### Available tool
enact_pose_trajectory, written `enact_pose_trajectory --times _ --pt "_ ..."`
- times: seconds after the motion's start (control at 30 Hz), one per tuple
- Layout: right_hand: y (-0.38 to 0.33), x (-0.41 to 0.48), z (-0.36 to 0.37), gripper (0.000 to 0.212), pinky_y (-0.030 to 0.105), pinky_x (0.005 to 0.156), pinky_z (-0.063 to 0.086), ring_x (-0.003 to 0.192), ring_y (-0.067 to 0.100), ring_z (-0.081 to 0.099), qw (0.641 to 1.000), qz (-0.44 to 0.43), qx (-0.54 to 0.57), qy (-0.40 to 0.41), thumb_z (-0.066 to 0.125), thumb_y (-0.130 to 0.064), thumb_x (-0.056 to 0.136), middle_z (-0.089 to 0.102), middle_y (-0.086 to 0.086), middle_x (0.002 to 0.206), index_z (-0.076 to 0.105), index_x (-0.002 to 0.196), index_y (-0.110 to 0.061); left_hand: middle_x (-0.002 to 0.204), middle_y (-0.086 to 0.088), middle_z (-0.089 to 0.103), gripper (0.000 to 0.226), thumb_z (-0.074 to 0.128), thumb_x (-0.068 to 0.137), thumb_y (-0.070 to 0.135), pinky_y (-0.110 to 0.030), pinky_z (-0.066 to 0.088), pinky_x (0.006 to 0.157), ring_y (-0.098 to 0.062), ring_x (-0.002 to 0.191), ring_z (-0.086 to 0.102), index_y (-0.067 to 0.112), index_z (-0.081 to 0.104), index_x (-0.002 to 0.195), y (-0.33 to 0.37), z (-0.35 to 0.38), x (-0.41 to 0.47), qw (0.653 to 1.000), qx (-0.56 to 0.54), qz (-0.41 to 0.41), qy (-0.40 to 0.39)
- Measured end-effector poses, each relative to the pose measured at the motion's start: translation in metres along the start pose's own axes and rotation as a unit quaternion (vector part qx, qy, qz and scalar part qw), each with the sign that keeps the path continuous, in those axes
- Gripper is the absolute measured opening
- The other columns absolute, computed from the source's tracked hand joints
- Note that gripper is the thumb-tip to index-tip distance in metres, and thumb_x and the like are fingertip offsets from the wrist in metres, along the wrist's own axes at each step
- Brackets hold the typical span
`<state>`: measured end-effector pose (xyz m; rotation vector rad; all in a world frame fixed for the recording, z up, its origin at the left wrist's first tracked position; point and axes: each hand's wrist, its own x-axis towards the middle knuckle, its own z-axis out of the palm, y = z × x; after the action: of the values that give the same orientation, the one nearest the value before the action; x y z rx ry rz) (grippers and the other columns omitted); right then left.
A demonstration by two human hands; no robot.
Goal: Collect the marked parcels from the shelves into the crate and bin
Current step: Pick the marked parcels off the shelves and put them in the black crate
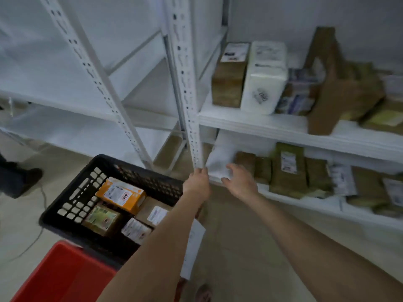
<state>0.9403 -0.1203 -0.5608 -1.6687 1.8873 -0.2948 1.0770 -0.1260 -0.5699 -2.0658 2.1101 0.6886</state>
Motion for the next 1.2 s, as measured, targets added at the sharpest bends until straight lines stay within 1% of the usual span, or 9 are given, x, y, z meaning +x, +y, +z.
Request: enact_pose_trajectory --times 0.1,0.2,0.4,0.57,0.7,0.77,0.87,1.1,1.2 --pt "0.054 -0.030 -0.056 0.047 0.039 0.099 0.045 0.122 0.026 0.050 0.998 0.025 0.008 0.051 0.059 -0.034 0.089 0.051 0.006 0.133 0.049 0.134 -0.020 0.144 -0.009 0.036 0.059 0.056 0.093 0.025 -0.044 0.043 0.097 -0.030 0.129 0.041 0.014 0.029 0.143 0.080 0.002 -0.019 0.997 0.032 0.068 0.014" --pt "0.114 -0.070 -0.111 0.042 0.038 0.094 0.049 0.111 0.026 0.058 0.994 0.043 0.014 0.098 0.057 -0.035 0.087 0.058 0.005 0.125 0.054 0.127 -0.024 0.139 -0.010 0.043 0.055 0.056 0.090 0.028 -0.042 0.042 0.096 -0.031 0.123 0.047 0.016 0.035 0.139 0.166 0.003 -0.046 0.991 0.038 0.127 0.036" --pt "0.231 -0.167 -0.233 0.047 0.038 0.102 0.042 0.127 0.028 0.044 0.978 0.076 -0.021 0.194 0.053 -0.031 0.092 0.050 0.006 0.135 0.045 0.136 -0.019 0.144 -0.009 0.036 0.065 0.058 0.089 0.023 -0.043 0.046 0.097 -0.030 0.127 0.044 0.016 0.026 0.146 0.339 -0.005 -0.115 0.969 0.051 0.235 0.063" --pt "0.296 -0.247 -0.338 0.050 0.038 0.101 0.041 0.123 0.028 0.044 0.948 0.101 -0.039 0.300 0.054 -0.032 0.093 0.047 0.008 0.135 0.042 0.140 -0.017 0.147 -0.007 0.035 0.071 0.061 0.088 0.031 -0.040 0.046 0.096 -0.027 0.127 0.044 0.017 0.026 0.148 0.470 -0.025 -0.180 0.927 0.047 0.349 0.131" --pt "0.316 -0.286 -0.410 0.049 0.039 0.098 0.042 0.122 0.028 0.044 0.922 0.116 -0.048 0.366 0.054 -0.031 0.092 0.047 0.008 0.134 0.044 0.138 -0.019 0.148 -0.006 0.033 0.068 0.058 0.089 0.032 -0.039 0.045 0.094 -0.026 0.129 0.042 0.017 0.026 0.148 0.549 -0.058 -0.222 0.875 0.079 0.432 0.204" --pt "0.320 -0.300 -0.446 0.050 0.039 0.097 0.042 0.122 0.030 0.042 0.905 0.122 -0.082 0.399 0.054 -0.033 0.090 0.045 0.009 0.135 0.044 0.137 -0.021 0.150 -0.005 0.032 0.069 0.058 0.088 0.030 -0.038 0.044 0.097 -0.025 0.132 0.040 0.016 0.026 0.148 0.581 -0.078 -0.234 0.847 0.100 0.459 0.248" --pt "0.325 -0.314 -0.499 0.055 0.039 0.104 0.036 0.128 0.030 0.037 0.882 0.120 -0.125 0.438 0.054 -0.037 0.090 0.040 0.008 0.141 0.039 0.141 -0.023 0.149 -0.007 0.033 0.067 0.057 0.089 0.030 -0.040 0.039 0.105 -0.026 0.133 0.038 0.015 0.027 0.147 0.621 -0.111 -0.247 0.815 0.107 0.487 0.295" --pt "0.306 -0.309 -0.634 0.060 0.040 0.105 0.034 0.131 0.029 0.034 0.835 0.066 -0.124 0.533 0.055 -0.039 0.092 0.036 0.009 0.145 0.034 0.145 -0.021 0.148 -0.006 0.033 0.062 0.056 0.090 0.032 -0.039 0.040 0.099 -0.026 0.132 0.037 0.015 0.031 0.145 0.694 -0.217 -0.243 0.751 0.053 0.486 0.444" --pt "0.288 -0.280 -0.678 0.062 0.040 0.105 0.035 0.131 0.030 0.035 0.824 0.023 -0.109 0.555 0.056 -0.039 0.091 0.037 0.009 0.144 0.034 0.145 -0.020 0.145 -0.008 0.038 0.057 0.054 0.091 0.031 -0.040 0.041 0.097 -0.028 0.129 0.041 0.012 0.035 0.142 0.713 -0.259 -0.226 0.749 -0.022 0.458 0.479"
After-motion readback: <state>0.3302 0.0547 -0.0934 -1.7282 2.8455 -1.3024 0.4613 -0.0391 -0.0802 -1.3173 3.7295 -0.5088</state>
